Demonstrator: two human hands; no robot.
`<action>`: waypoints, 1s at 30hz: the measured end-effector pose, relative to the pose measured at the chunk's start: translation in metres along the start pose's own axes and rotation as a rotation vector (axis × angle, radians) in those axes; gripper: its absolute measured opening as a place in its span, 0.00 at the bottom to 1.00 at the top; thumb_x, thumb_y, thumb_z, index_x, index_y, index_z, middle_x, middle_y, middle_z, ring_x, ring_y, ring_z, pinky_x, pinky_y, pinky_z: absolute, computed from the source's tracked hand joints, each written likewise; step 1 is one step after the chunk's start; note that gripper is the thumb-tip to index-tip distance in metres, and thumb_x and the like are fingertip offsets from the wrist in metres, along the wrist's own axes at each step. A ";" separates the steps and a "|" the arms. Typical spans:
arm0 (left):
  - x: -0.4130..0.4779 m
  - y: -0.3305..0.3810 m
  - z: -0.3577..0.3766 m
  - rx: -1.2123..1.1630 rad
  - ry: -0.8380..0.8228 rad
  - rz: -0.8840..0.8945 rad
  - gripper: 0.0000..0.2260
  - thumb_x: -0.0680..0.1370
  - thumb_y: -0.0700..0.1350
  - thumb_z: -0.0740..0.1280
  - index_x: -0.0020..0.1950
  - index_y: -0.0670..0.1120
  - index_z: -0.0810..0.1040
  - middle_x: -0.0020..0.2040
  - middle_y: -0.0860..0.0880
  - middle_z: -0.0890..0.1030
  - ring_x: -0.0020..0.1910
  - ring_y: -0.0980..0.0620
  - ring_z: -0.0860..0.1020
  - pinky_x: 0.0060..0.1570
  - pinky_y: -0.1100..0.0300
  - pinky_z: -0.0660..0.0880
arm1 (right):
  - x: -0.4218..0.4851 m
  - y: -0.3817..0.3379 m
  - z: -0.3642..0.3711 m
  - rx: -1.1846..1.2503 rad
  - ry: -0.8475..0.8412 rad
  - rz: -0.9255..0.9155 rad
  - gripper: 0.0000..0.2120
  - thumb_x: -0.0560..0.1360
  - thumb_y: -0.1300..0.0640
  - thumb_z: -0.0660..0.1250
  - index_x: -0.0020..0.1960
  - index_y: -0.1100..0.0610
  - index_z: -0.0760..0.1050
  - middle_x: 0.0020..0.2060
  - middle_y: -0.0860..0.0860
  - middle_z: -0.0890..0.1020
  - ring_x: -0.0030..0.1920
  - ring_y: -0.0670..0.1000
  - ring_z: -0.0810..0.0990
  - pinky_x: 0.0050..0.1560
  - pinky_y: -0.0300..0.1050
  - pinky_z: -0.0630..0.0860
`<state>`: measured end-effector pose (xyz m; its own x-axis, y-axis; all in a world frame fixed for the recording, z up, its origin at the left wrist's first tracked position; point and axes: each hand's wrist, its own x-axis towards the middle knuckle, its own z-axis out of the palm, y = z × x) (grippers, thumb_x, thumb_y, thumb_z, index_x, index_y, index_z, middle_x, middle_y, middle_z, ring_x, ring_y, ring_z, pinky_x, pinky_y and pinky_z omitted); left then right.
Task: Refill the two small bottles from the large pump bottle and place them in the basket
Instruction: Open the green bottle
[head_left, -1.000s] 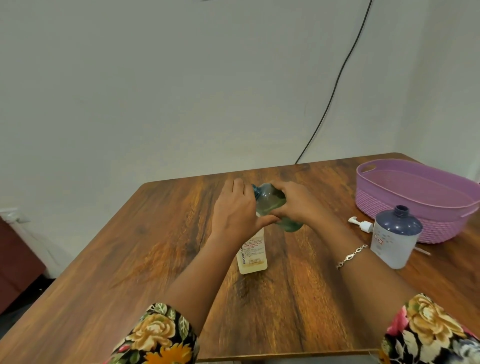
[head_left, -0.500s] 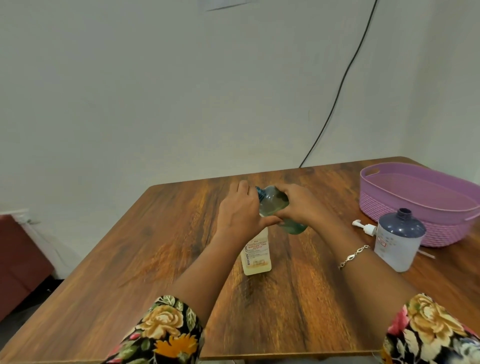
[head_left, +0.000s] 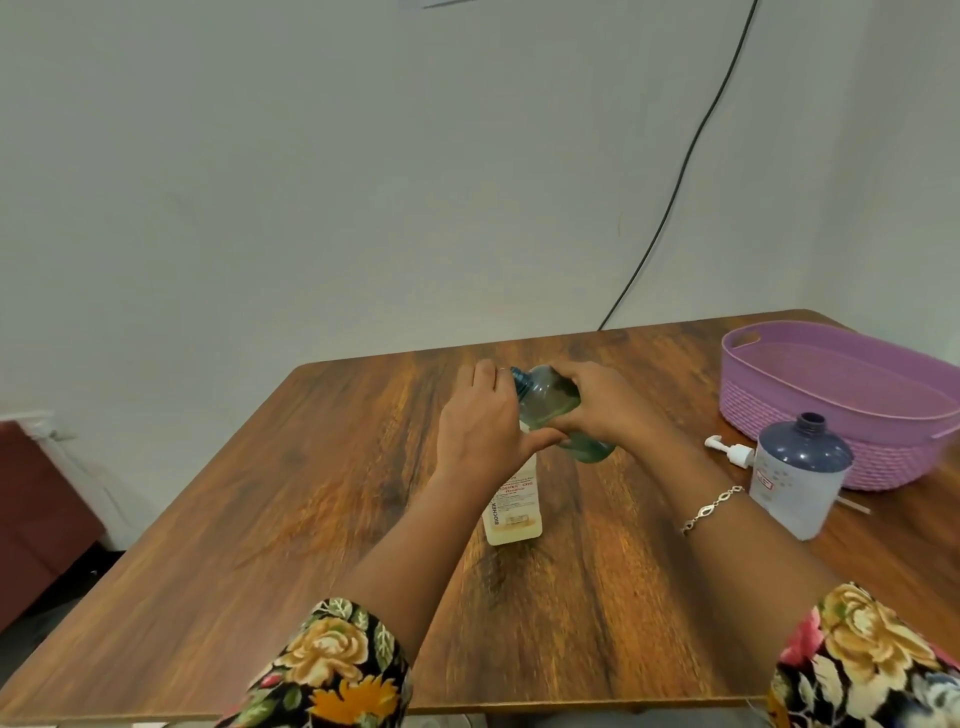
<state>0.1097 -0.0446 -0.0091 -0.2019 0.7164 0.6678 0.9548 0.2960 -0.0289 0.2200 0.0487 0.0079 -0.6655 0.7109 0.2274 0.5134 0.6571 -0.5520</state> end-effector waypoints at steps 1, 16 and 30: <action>-0.002 0.001 0.001 0.002 0.009 -0.006 0.36 0.64 0.70 0.67 0.56 0.40 0.77 0.49 0.46 0.77 0.48 0.50 0.73 0.40 0.62 0.70 | 0.000 0.001 0.001 -0.003 0.000 0.001 0.34 0.64 0.56 0.76 0.66 0.54 0.67 0.58 0.52 0.75 0.54 0.50 0.73 0.47 0.39 0.68; 0.000 0.003 -0.003 0.027 -0.010 0.003 0.35 0.63 0.70 0.68 0.52 0.40 0.77 0.47 0.46 0.77 0.47 0.49 0.73 0.38 0.62 0.69 | -0.001 0.000 -0.002 -0.019 -0.025 0.000 0.32 0.64 0.56 0.75 0.65 0.54 0.68 0.57 0.52 0.76 0.55 0.52 0.74 0.48 0.40 0.68; -0.001 0.000 -0.005 0.080 0.021 0.045 0.35 0.62 0.72 0.67 0.50 0.41 0.80 0.43 0.47 0.79 0.42 0.51 0.76 0.33 0.64 0.69 | -0.001 0.004 0.004 0.016 0.005 -0.014 0.33 0.64 0.56 0.75 0.66 0.52 0.67 0.57 0.51 0.76 0.53 0.49 0.73 0.47 0.40 0.68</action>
<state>0.1108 -0.0484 -0.0056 -0.1534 0.7167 0.6803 0.9420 0.3139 -0.1183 0.2205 0.0495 0.0023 -0.6699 0.7030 0.2388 0.4956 0.6629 -0.5611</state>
